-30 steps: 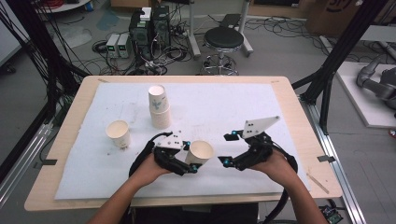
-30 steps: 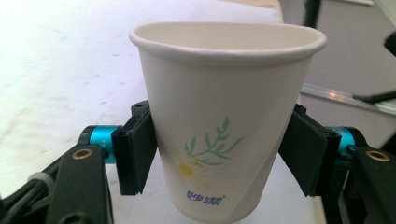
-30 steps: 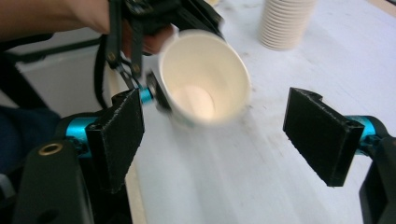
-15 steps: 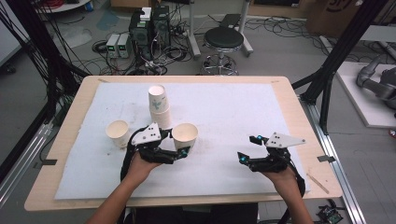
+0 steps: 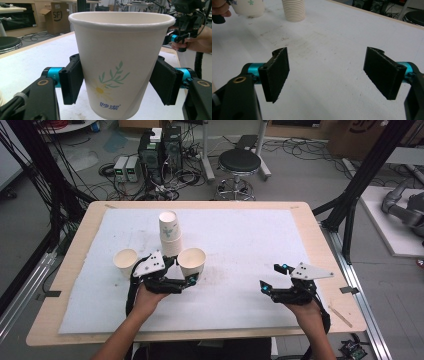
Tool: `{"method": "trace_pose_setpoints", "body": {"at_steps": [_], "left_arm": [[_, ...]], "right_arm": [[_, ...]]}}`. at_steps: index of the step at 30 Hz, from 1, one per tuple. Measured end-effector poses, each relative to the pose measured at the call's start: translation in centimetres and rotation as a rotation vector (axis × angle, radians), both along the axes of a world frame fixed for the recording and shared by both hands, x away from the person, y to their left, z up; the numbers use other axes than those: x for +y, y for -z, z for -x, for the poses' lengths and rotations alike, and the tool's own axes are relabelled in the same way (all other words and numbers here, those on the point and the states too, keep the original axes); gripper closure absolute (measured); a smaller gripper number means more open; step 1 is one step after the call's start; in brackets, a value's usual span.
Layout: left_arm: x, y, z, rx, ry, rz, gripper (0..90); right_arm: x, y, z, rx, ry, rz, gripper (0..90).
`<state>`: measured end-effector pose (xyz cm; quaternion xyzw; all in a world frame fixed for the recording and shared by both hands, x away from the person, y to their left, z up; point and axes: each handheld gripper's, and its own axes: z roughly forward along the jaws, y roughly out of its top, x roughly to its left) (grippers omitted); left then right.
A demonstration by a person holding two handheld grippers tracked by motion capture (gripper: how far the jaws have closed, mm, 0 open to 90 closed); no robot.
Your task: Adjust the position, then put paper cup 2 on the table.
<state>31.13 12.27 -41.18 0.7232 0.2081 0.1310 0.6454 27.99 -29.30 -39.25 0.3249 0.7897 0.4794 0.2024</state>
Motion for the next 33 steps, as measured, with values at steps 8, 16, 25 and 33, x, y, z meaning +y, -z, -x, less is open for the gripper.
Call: {"method": "trace_pose_setpoints", "body": {"at_steps": [8,16,25,33], "left_arm": [[0.0,0.1,-0.1,0.006,-0.016,0.0,31.2],[-0.4,0.2,-0.7,-0.001,-0.032,-0.021,31.1],[-3.1,-0.1,-2.6,-0.002,-0.02,-0.013,31.2],[-6.0,-0.3,-4.3,0.006,-0.008,-0.014,31.1]], "right_arm": [[-0.3,-0.1,0.1,-0.012,0.009,-0.005,21.1],[-0.3,-0.1,0.1,-0.012,0.006,-0.007,21.1],[-0.5,-0.4,-0.1,-0.03,0.016,-0.007,21.1],[-1.2,-0.3,0.1,-0.027,0.025,-0.018,21.1]]}}
